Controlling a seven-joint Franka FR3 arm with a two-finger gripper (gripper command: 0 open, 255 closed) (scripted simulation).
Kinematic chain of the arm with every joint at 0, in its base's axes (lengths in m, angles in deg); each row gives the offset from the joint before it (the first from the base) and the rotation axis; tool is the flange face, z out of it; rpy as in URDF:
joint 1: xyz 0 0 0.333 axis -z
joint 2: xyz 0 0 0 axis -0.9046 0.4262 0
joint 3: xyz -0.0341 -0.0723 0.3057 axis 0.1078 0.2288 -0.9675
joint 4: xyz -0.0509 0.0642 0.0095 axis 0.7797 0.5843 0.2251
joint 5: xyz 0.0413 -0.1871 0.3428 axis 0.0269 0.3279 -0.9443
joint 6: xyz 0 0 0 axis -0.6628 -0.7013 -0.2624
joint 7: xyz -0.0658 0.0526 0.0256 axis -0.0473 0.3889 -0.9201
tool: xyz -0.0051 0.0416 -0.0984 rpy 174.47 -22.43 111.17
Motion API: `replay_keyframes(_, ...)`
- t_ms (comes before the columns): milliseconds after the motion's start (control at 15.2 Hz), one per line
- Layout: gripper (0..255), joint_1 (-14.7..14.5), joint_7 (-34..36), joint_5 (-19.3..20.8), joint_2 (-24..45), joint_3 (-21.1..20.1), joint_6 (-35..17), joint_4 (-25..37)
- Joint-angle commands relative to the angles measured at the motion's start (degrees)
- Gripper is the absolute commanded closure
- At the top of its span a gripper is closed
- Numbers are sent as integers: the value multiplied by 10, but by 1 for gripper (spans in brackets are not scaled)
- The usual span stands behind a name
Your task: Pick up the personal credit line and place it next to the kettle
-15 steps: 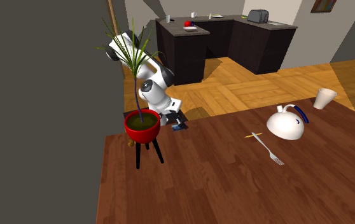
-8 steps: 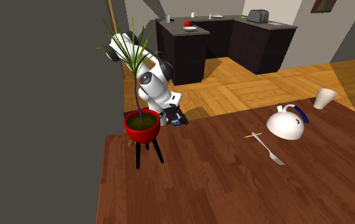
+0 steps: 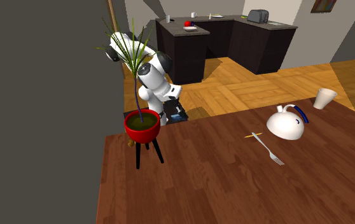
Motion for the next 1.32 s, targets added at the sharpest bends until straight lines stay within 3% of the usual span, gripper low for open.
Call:
replay_keyframes(0,255,-2,9,-2,-2,-8,14,14)
replay_keyframes(1056,255,-14,60,-15,-5,-43,118,126)
replay_keyframes(1254,255,-27,80,-31,6,-65,98,124)
